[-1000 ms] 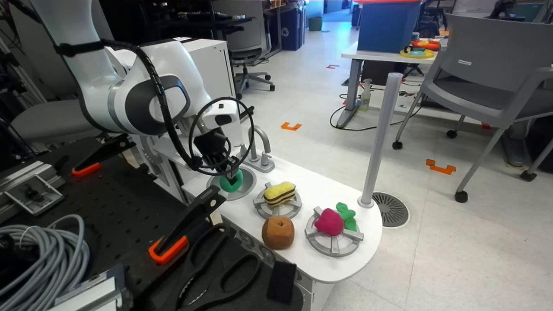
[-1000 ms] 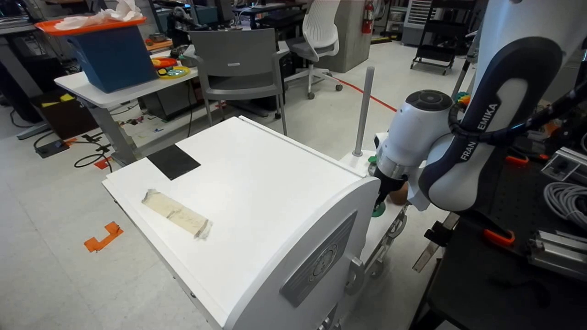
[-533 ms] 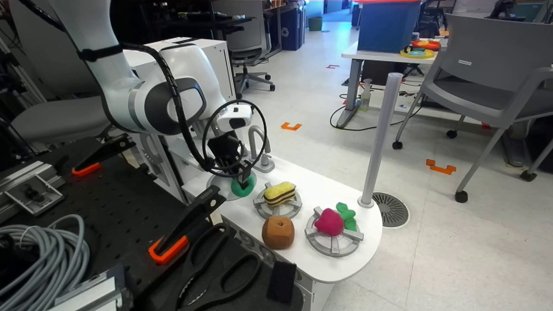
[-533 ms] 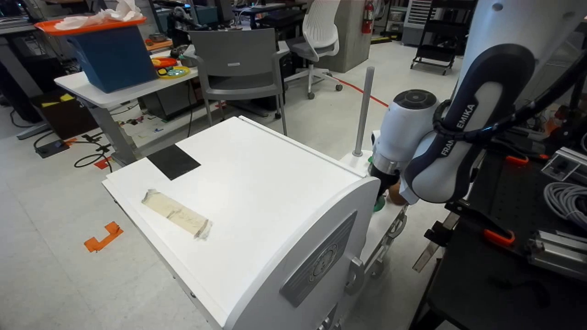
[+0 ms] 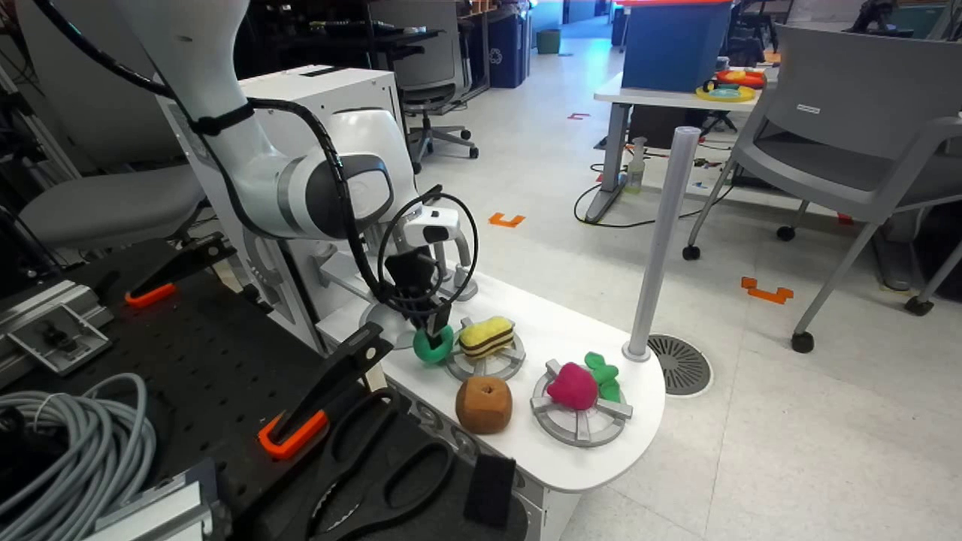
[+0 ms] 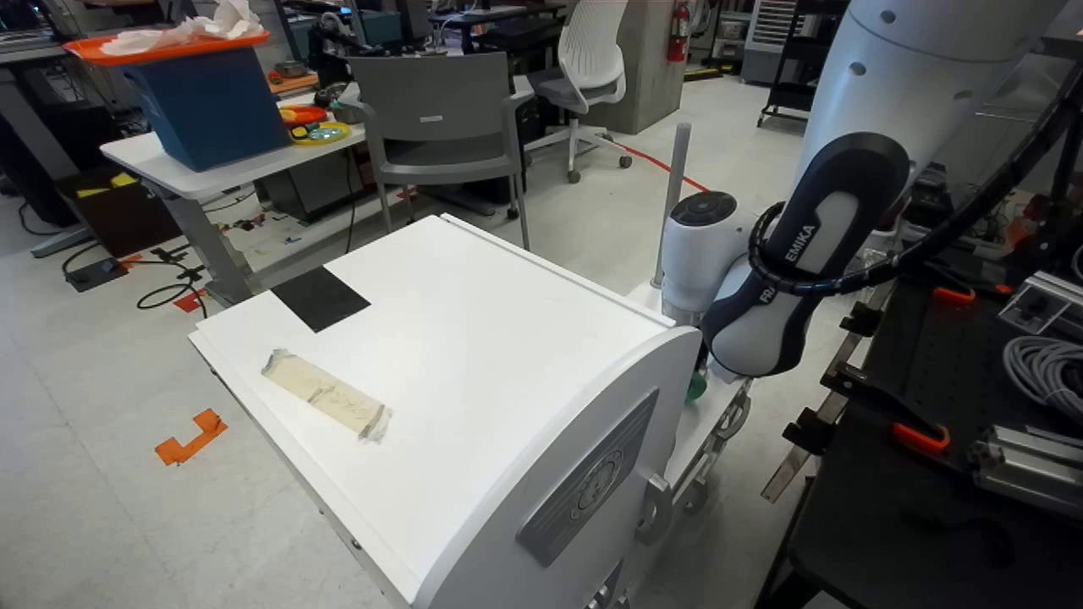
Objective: Pick up the pee from the sink and put it on the stove
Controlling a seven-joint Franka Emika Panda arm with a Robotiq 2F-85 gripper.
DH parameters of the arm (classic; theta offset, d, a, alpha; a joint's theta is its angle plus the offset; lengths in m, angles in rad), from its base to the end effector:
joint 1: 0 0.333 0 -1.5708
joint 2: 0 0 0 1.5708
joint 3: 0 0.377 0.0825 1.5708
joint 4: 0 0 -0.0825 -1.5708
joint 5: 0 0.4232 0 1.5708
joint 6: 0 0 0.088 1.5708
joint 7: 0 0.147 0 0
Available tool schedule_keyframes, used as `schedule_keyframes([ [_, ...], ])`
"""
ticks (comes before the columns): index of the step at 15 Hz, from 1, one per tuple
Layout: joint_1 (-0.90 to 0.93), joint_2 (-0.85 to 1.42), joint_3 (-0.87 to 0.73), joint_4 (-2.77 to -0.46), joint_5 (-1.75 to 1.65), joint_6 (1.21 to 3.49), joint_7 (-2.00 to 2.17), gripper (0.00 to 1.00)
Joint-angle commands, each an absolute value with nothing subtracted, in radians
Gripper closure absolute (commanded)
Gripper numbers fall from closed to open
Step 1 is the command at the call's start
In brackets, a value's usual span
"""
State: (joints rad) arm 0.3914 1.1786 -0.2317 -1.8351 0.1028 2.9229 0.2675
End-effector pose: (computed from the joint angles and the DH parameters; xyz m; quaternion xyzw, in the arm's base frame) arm 0.6002 0.0720 -0.1447 0.9939 -0.0377 -0.0061 0.1033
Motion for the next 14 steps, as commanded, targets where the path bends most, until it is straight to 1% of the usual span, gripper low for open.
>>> schedule_keyframes([
  [1,0.395,1.237,-0.236,-1.759,0.066,2.866,0.298,0.95],
  [9,0.426,1.266,-0.242,-1.768,-0.021,2.858,0.287,0.95],
  [10,0.43,1.267,-0.247,-1.766,-0.026,2.862,0.29,0.54],
  [11,0.439,1.266,-0.257,-1.767,-0.032,2.866,0.295,0.53],
  [14,0.462,1.23,-0.267,-1.809,-0.045,2.858,0.292,0.31],
])
